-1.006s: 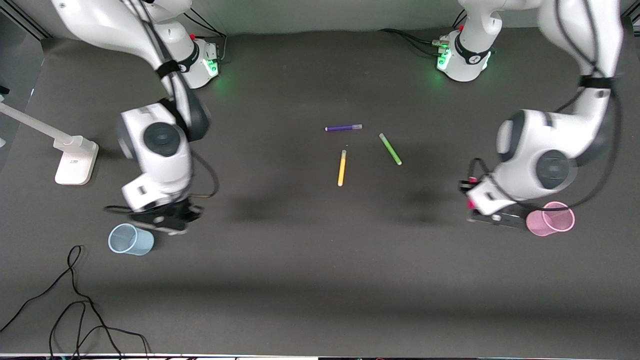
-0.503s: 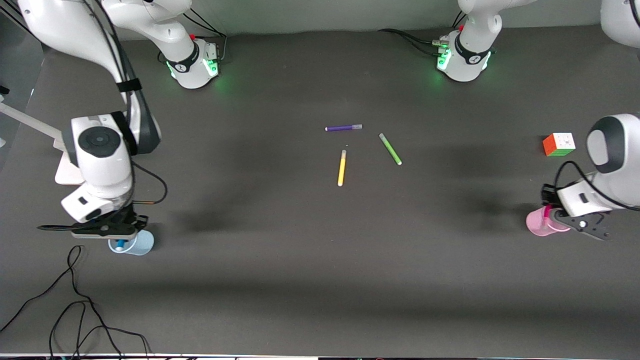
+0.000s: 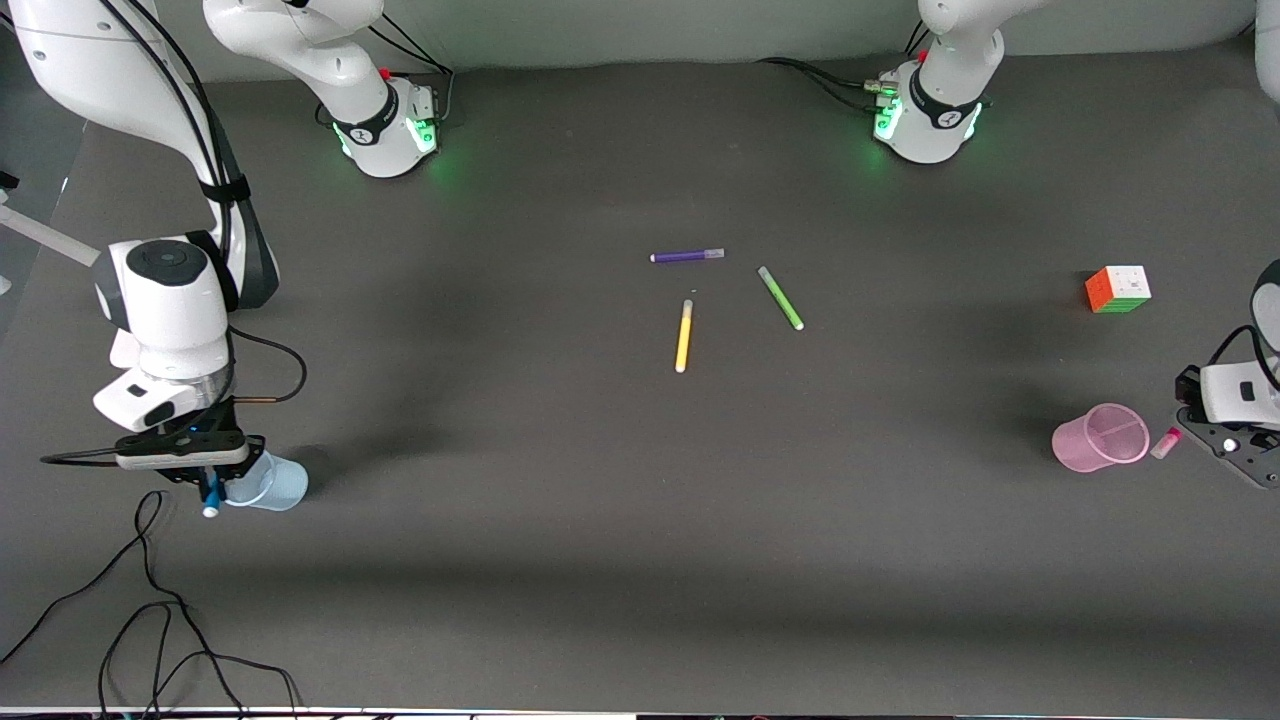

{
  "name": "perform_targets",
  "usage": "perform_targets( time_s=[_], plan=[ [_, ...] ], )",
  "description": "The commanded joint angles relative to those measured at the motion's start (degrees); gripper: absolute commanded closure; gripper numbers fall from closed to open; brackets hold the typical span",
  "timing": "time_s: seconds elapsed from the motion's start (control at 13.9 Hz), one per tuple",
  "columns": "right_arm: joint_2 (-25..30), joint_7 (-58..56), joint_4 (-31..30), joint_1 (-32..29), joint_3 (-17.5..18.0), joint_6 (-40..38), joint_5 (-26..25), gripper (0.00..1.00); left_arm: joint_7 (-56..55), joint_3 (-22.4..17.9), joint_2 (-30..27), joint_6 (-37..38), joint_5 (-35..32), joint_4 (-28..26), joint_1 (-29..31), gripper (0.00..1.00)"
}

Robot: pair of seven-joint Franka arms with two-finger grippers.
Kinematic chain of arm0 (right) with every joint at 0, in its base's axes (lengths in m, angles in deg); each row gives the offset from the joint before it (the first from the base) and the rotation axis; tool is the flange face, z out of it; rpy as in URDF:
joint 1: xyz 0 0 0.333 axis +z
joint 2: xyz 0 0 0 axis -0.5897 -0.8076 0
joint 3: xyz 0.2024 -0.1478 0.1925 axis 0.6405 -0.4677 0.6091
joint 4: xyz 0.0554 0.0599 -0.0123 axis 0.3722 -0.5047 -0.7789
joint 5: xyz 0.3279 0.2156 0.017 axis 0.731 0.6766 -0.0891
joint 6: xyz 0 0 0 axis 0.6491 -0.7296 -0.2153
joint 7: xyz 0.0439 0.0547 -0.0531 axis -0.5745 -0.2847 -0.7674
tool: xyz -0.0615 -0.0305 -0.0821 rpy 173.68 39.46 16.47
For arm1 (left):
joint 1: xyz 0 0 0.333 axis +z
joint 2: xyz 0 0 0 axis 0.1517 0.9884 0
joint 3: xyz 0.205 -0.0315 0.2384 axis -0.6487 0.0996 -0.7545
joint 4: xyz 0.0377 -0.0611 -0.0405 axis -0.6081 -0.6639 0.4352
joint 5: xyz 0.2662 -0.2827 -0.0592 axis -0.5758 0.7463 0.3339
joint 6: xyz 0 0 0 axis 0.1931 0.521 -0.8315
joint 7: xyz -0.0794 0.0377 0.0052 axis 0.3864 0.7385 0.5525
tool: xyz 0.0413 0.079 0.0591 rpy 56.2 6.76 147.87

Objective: Place pink and blue markers in matching cups
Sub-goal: 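Carry the blue marker to the blue cup while the left gripper carries pink, then lower the blue marker into the blue cup while the left gripper lowers pink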

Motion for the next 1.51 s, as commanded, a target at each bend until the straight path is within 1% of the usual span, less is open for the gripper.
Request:
perform_targets(
  time_s=[0.0, 0.14, 0.29, 0.5, 0.72, 0.79, 0.86, 0.93, 1.01, 1.22, 1.44],
  plan=[
    [-3.07, -0.22, 0.59, -0.03, -1.79, 7.45, -0.98, 1.00, 1.39, 0.66, 2.49, -0.77, -7.27, 1.99, -0.54, 1.00],
    [-4.57, -0.65, 0.50, -0.03, -3.63, 11.50, -1.15, 1.00, 1.30, 0.75, 2.67, 0.02, -13.33, 1.38, -2.47, 1.00],
    [-4.84, -0.66, 0.50, -0.21, -4.69, 12.40, -3.42, 1.00, 1.30, 0.66, 2.67, 0.11, -14.23, 0.68, -3.35, 1.00],
    [-7.65, -0.13, 0.50, -0.47, -6.18, 17.66, -3.88, 1.00, 1.30, 0.66, 2.15, 0.89, -14.59, -1.08, -3.80, 1.00],
    [-8.45, -0.04, 0.50, -0.47, -6.54, 18.81, -3.62, 1.00, 1.30, 0.92, 0.83, 6.42, -16.52, -1.08, -5.37, 1.00],
    [-8.45, 0.57, 0.50, -0.47, -6.54, 18.90, -3.61, 0.91, 1.39, 0.92, 0.22, 7.83, -16.61, -1.17, -5.64, 1.00],
    [-8.45, 1.27, 0.50, -0.47, -6.54, 18.90, -3.61, 0.47, 1.39, 0.92, -0.31, 8.63, -16.87, -1.35, -6.17, 1.00],
    [-8.45, 1.45, 0.50, -0.47, -6.54, 18.90, -3.61, 0.02, 1.39, 0.84, -0.49, 8.90, -17.05, -1.87, -6.87, 1.00],
    [-8.45, 1.54, 0.50, -0.47, -6.54, 18.82, -3.61, 0.00, 1.30, 0.92, -0.41, 8.81, -18.01, -2.40, -7.48, 1.00],
    [-8.27, 2.16, 0.67, -0.47, -6.54, 18.81, -3.61, 0.00, 1.04, 0.92, 0.47, 7.67, -19.85, -3.02, -7.75, 1.00],
    [-8.10, 1.81, 1.55, -0.56, -6.54, 18.29, -3.96, 0.00, 0.07, 0.92, 0.65, 7.32, -24.15, -4.33, -9.15, 1.00]
  ],
)
